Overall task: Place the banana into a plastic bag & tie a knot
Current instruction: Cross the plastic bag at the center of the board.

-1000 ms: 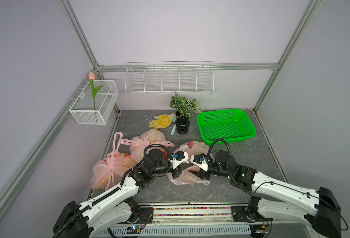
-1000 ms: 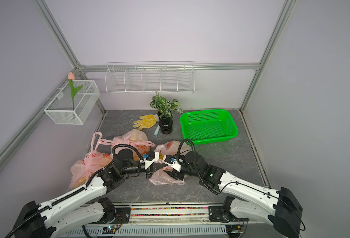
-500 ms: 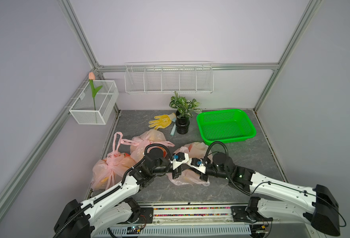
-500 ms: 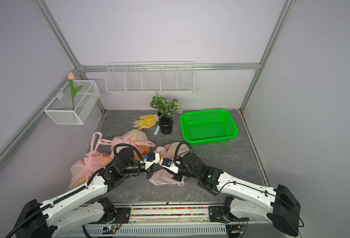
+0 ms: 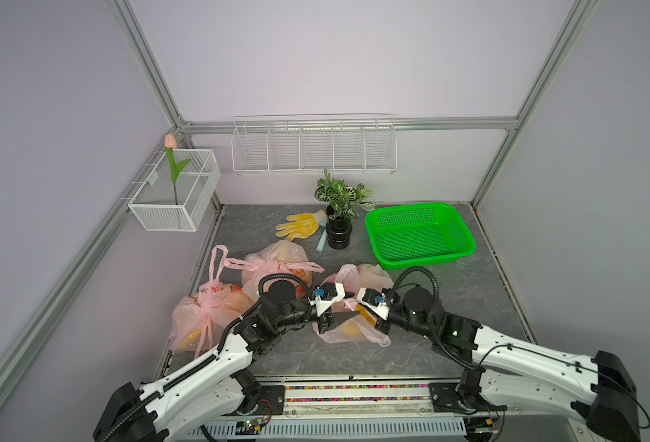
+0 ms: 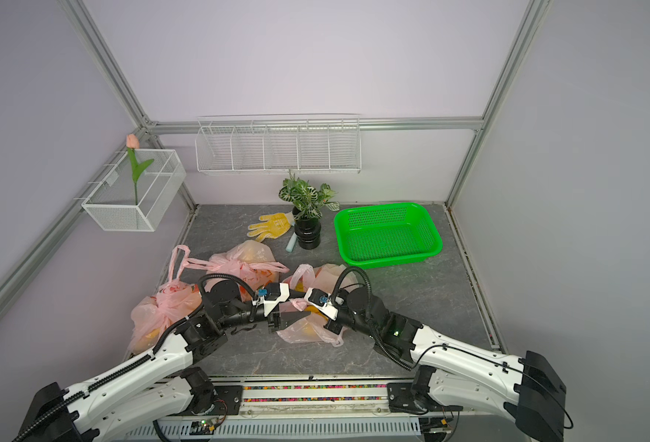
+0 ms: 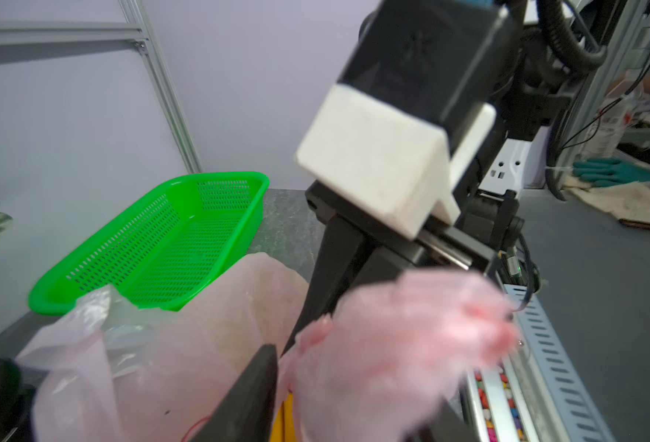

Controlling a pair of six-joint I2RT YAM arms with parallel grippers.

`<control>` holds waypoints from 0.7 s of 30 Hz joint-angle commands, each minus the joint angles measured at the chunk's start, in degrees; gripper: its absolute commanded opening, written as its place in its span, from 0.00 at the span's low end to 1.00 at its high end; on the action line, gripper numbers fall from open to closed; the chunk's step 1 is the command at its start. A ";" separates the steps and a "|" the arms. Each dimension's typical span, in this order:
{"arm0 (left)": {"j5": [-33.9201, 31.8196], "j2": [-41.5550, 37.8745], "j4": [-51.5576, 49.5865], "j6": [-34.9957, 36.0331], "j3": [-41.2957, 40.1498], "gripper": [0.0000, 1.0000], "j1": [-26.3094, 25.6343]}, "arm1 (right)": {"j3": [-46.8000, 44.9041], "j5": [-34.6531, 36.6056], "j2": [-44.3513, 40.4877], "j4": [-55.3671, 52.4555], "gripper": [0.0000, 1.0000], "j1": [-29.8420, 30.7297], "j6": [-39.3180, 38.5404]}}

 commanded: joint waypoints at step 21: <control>-2.11 7.19 -1.59 -0.24 2.87 0.18 -0.79 | -5.41 4.14 -6.41 14.84 0.07 -3.32 14.86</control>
